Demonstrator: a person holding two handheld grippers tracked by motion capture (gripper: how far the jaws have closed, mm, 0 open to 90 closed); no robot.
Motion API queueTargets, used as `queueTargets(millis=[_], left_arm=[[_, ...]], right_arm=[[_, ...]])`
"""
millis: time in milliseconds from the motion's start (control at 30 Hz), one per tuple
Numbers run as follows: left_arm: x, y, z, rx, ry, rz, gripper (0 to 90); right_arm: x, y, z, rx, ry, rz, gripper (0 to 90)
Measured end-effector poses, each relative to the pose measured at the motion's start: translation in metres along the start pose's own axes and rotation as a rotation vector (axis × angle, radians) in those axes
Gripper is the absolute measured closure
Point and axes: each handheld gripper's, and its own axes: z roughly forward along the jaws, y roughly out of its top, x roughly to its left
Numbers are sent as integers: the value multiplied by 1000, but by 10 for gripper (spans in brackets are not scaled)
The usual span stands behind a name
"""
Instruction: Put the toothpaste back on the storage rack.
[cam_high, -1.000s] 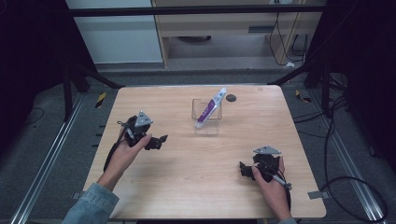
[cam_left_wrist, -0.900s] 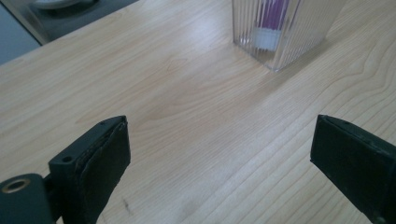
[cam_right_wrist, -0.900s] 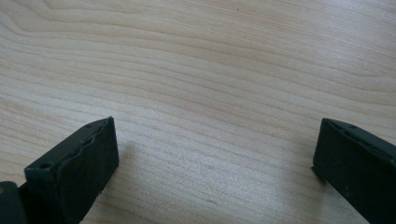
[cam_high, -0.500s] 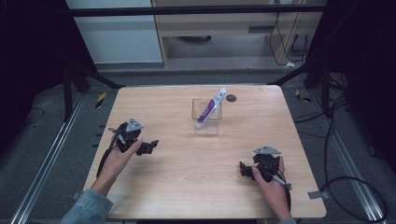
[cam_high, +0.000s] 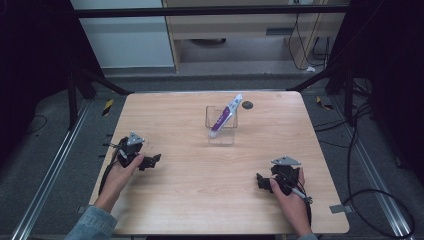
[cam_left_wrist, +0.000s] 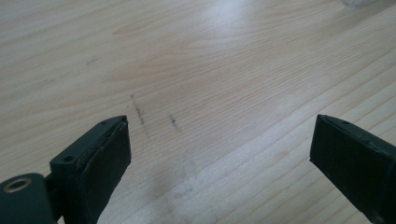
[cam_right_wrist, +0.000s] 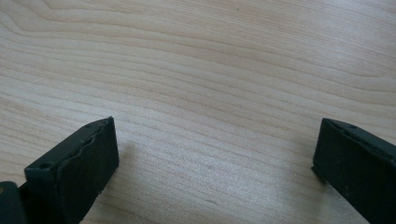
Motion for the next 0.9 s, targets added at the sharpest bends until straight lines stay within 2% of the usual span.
queueTargets(millis=[133,400,533,767,900], left_arm=[[8,-7,3,16,25,-9,48],[19,-16,13,42,46,-32,49],[22,-19,18,45,51,-21,49],[25,-21,25,14,25,-28,41],[27,-20,27,16,6,-49,39]], right_arm=[[0,0,0,0,0,0,4],[0,0,0,0,0,0,4],[0,0,0,0,0,0,4],[0,0,0,0,0,0,4],[0,0,0,0,0,0,4]])
